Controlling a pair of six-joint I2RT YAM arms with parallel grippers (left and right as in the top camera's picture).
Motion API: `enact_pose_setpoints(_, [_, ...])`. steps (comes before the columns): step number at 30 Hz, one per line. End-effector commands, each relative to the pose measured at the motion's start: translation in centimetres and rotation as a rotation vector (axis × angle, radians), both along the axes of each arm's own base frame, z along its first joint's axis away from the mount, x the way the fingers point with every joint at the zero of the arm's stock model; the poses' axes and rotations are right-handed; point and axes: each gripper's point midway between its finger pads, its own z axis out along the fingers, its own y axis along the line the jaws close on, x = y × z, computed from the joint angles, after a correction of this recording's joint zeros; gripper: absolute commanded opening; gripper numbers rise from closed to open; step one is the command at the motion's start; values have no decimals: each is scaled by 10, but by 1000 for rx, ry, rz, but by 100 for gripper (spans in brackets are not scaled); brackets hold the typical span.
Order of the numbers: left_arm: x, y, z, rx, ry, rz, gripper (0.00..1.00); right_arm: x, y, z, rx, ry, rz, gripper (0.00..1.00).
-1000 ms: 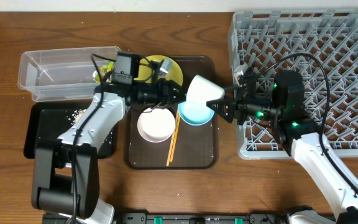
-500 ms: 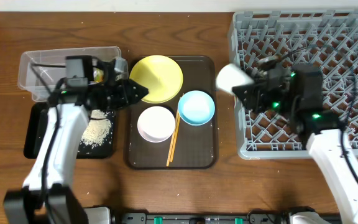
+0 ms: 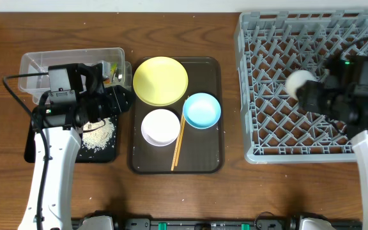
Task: Sort waste into correct bins and load items into the dishwasher rack
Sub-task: 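Place the cup into the dish rack with the right gripper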
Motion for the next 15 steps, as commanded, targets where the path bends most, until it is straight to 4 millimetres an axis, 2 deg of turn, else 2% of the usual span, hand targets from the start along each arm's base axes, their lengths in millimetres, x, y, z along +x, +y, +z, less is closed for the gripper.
enact_pose_setpoints(1, [2,5,2,38,-18,2,40,-8,-41,-2,-97,55,-138,1])
enact_pose_setpoints(7, [1,5,1,38,-14,2,40,-30,-71,-32,-134,226,-242,1])
enact_pose_setpoints(15, [-1,5,0,37,-6,2,40,-27,-77,-69,-125,362,-244,1])
